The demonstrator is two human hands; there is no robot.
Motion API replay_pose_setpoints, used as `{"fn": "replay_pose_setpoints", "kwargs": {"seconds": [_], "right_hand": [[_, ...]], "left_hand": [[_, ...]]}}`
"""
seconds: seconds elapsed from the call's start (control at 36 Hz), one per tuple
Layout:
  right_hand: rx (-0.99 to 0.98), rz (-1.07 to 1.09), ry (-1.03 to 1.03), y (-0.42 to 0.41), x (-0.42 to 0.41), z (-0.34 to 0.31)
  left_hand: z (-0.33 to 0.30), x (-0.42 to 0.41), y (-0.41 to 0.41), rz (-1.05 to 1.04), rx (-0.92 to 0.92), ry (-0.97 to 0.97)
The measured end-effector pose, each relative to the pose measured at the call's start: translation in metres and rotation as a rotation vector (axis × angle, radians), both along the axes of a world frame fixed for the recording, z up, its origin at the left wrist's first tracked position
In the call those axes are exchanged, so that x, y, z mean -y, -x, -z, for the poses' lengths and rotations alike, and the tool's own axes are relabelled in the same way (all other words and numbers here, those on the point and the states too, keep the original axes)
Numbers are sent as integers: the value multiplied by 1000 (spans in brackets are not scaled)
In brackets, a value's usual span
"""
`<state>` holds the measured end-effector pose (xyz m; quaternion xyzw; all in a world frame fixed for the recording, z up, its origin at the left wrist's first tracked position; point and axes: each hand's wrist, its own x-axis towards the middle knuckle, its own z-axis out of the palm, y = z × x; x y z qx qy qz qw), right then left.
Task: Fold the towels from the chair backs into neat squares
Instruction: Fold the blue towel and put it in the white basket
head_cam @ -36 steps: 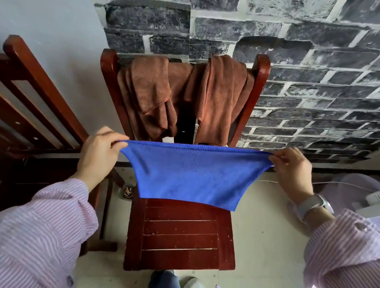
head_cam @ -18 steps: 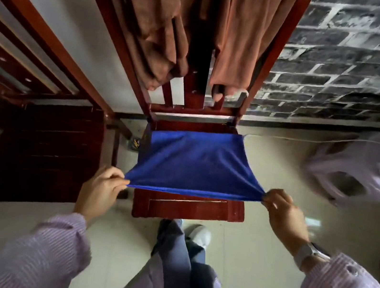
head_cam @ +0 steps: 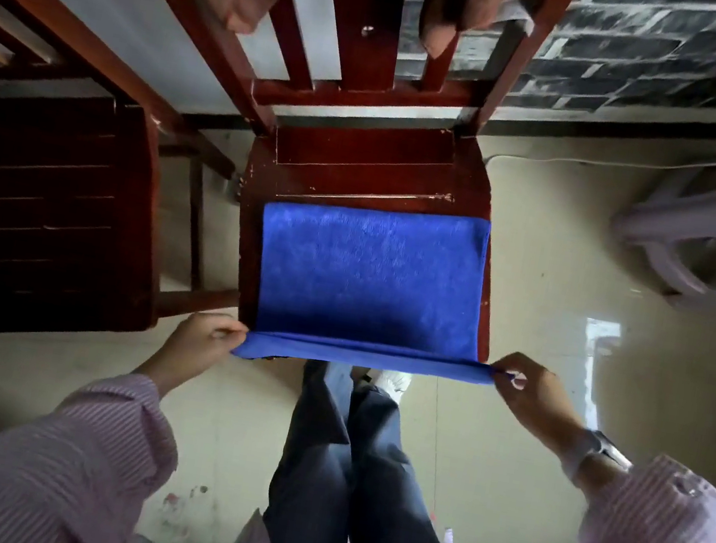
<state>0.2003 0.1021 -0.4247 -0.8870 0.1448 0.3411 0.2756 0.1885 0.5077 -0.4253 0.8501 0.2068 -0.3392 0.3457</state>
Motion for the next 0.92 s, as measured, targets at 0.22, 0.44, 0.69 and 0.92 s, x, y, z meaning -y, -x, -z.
{"fn": "replay_pose_setpoints", "kwargs": {"seconds": [0.22, 0.44, 0.69, 0.92], "right_hand": [[169, 500, -254, -77, -28, 17], [268, 550, -207, -128, -46, 58], [271, 594, -200, -163, -53, 83], [213, 543, -52, -173, -59, 92]], "left_hand": [[28, 6, -62, -483, 72, 181], [71, 9, -109, -446, 191, 90], [105, 4, -133, -352, 245, -90], [111, 12, -141, -254, 268, -246]]}}
